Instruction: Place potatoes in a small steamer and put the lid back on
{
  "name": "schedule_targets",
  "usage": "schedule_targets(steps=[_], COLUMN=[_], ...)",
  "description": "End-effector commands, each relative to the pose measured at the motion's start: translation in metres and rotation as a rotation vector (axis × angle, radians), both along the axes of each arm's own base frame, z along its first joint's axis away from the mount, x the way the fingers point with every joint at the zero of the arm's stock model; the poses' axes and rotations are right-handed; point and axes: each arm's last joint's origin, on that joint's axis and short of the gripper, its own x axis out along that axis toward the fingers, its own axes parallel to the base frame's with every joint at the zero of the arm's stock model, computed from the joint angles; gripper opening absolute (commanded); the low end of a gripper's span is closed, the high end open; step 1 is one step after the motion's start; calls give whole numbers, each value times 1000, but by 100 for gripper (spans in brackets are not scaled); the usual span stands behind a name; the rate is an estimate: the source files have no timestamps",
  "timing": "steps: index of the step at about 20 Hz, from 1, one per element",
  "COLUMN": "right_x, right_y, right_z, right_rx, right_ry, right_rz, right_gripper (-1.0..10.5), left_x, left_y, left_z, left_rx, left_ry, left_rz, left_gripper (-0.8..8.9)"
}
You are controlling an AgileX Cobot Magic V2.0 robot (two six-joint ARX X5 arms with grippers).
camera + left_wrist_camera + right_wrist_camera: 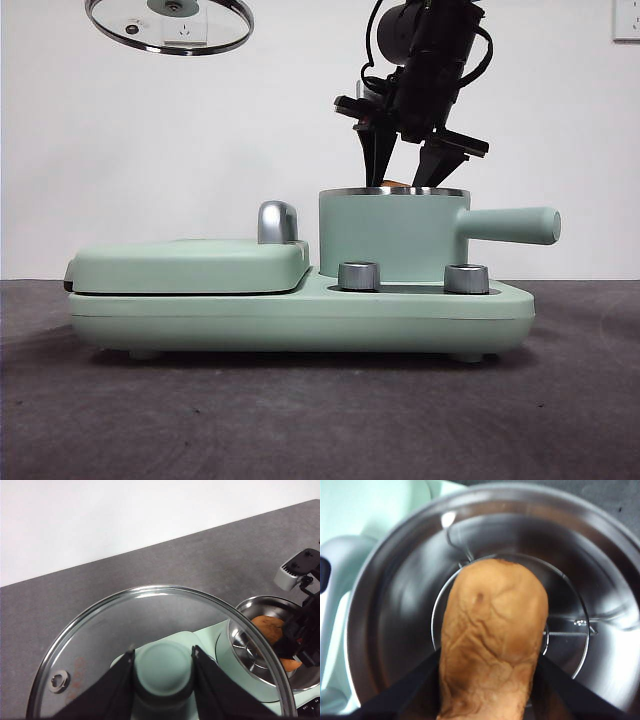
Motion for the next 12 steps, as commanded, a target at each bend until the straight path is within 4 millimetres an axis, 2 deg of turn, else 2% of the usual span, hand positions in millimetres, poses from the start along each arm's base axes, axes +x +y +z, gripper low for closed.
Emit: schedule_targets(steps=[1, 3, 6, 9, 11, 12], right_x=[2, 1, -1, 0, 0, -4], right_y=[3, 3, 3, 6, 1, -3], right_z=[-4, -4, -5, 1, 25, 46], right_rx=[-20, -28, -33, -19, 6, 16], right_ry=[13, 24, 38, -4, -64, -92], right_rz=[29, 29, 29, 53, 40, 36], right_gripper=[152, 159, 290, 309, 310, 309], left_x=[-5, -5, -6, -5, -4, -3], left_y=[0, 0, 0, 0, -1, -2], left_z=[13, 13, 13, 11, 10, 9], left_rx=[-11, -11, -14, -13, -18, -15], left_ry=[-64, -64, -57, -48, -42, -34], left_rz=[-8, -9, -8, -7, -4, -6], left_gripper=[23, 23, 22, 23, 23, 23])
